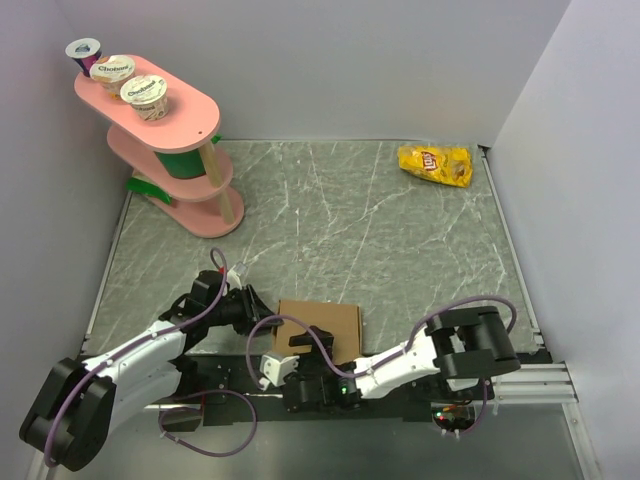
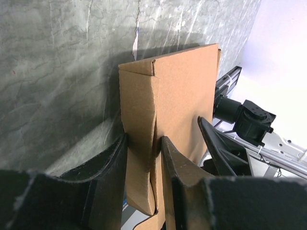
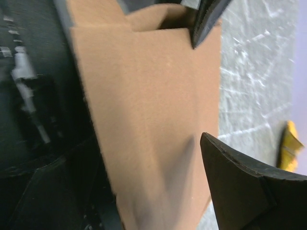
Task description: Fold the paper box
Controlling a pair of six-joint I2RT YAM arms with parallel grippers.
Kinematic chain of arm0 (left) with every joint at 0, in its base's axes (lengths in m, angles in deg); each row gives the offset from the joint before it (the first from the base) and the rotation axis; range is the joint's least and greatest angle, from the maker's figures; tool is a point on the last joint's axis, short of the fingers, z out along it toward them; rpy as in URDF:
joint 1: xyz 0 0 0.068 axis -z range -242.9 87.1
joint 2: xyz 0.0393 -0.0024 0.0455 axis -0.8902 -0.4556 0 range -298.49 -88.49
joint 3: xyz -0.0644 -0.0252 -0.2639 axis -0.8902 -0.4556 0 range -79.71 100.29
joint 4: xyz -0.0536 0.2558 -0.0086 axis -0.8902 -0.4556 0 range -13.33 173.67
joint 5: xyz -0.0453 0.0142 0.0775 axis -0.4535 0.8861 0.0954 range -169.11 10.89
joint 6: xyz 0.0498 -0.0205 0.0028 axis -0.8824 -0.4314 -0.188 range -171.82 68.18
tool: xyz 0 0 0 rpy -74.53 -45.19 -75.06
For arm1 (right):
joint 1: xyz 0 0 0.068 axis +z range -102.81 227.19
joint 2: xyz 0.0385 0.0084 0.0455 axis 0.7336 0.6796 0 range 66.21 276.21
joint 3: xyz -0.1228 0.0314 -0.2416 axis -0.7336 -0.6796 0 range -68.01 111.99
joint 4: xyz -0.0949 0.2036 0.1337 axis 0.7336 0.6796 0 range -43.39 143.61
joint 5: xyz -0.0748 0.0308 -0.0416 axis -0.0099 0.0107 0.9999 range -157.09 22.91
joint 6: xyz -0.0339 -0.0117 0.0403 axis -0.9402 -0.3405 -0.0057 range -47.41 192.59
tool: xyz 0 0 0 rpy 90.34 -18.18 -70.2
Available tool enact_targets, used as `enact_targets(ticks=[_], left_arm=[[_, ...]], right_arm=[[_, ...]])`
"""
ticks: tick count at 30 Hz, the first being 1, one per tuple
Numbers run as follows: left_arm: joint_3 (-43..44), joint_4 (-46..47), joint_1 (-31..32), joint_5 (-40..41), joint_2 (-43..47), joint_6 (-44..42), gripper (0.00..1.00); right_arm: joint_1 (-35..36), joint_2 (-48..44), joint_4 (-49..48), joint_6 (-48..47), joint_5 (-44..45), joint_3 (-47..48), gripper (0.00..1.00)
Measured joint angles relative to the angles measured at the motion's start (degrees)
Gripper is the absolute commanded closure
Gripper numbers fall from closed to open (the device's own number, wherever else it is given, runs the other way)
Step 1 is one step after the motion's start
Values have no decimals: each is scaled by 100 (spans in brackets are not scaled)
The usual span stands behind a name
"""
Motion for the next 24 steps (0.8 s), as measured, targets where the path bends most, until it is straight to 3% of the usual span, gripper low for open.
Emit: enact_targets(ticks=[4,6,9,10,12,13,16,20,24], left_arm=[[0,-59,-7,-66,0,-22,99],[0,-85,-9,-96,0,-57,99],[61,-85,-46,-79,0,-63,95],[90,-85,-46,-50,2,-66,76],[144,-114,-68,9,4,-79,53],[173,-146,-79,26,9,-98,32],[354,-442,-232,-11,48,-306,4],[951,-997,-883,-39,94,-761,4],[1843,-1294,-1843,9,98,-1412,4]], right_arm=[[-15,229,-2,11,293,81,28],[-9,243,-7,4,348,90,42],[-4,271,-24,-129,402,90,50],[-4,271,-52,-208,452,90,52],[-4,269,-149,-352,566,90,54],[-4,262,-170,-404,601,90,55],[-57,151,-105,-492,592,87,57],[-282,-479,254,-435,225,87,57],[-960,-1716,914,-199,-944,144,57]])
